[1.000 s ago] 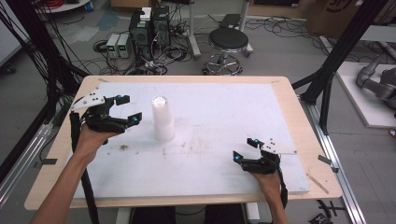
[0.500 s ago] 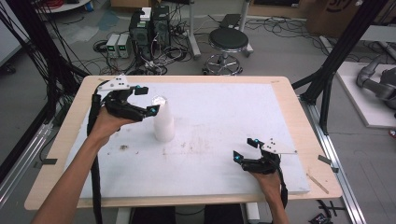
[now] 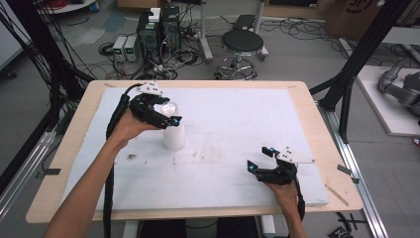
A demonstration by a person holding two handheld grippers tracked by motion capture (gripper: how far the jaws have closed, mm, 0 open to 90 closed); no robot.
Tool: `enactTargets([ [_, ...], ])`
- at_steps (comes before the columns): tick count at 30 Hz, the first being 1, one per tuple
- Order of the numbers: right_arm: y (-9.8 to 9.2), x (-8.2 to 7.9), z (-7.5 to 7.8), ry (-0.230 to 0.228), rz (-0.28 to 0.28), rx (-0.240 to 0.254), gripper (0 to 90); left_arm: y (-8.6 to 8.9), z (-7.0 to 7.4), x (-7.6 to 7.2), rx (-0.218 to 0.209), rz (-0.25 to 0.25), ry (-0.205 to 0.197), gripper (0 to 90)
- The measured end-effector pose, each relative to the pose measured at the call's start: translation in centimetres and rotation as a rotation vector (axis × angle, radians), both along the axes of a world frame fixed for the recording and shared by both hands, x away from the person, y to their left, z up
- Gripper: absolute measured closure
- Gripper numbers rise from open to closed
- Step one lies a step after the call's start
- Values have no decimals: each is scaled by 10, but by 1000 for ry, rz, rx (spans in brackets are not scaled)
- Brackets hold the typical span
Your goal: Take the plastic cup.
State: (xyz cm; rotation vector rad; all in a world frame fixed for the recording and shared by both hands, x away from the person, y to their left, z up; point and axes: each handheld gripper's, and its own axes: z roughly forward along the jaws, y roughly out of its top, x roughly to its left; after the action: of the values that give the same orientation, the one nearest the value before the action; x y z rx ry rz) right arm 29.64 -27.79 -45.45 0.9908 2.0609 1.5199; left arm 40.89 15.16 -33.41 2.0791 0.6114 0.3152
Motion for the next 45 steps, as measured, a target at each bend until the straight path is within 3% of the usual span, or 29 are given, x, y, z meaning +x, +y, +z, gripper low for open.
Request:
enactTargets([
  [10,0,0,0,10,1,4,172,-5,-6,4,56,8,31,156],
  [20,0,0,0,11,0,3,172,-7,-7,3,72,-18,31,327],
  [35,1,0,0,18,-2,-1,172,-6,-3,3,64,-5,37,355],
  [40,1,1,0,16,-4,-4,172,-6,14,2,63,-5,25,354],
  [45,1,1,0,23,-3,-6,172,-5,57,-2,51,-13,-26,358],
])
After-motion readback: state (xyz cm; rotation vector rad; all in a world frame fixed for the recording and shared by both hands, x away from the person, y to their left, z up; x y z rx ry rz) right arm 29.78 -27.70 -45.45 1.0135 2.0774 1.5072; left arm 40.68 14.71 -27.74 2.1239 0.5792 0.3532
